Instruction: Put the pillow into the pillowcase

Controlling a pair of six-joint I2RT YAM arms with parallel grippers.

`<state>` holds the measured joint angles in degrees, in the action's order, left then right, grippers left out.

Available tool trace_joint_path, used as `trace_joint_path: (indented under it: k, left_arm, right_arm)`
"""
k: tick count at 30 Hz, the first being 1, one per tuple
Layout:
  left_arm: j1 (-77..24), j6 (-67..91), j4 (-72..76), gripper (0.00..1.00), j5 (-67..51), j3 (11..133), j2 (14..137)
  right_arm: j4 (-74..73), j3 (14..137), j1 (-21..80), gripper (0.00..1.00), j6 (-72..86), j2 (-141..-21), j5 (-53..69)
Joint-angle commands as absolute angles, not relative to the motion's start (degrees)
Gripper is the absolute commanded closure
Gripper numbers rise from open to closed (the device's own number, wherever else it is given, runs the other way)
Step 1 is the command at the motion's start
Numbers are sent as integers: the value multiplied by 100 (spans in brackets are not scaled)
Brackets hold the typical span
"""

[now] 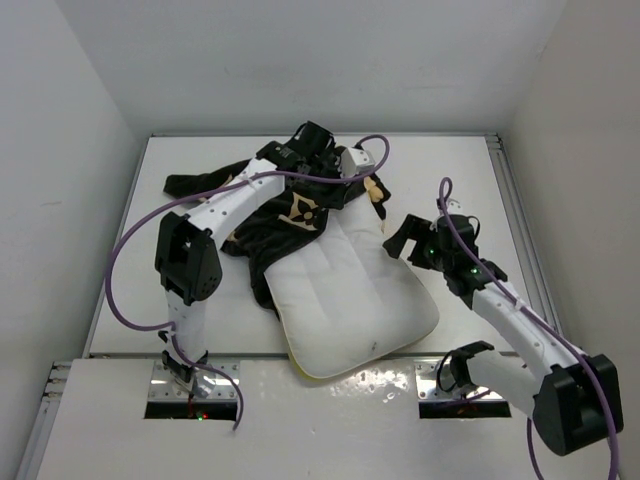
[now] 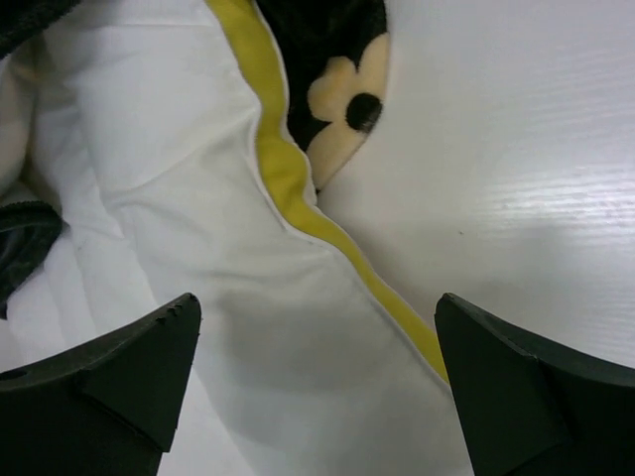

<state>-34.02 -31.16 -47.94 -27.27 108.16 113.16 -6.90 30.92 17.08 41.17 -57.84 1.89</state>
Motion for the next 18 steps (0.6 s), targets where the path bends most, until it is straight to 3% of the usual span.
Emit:
trace_joint_path:
  k: [1,18]
  left_arm:
    - [-3463,-2997,-4772,99,-2839,10775,11268]
    - [-3472,-2857,-4685,99,-2751,10626,11206]
  right_arm:
    - [-958,3024,1539,1,4052,-5546,131]
    - [-1187,2936,1494,1,4105,-5388,264]
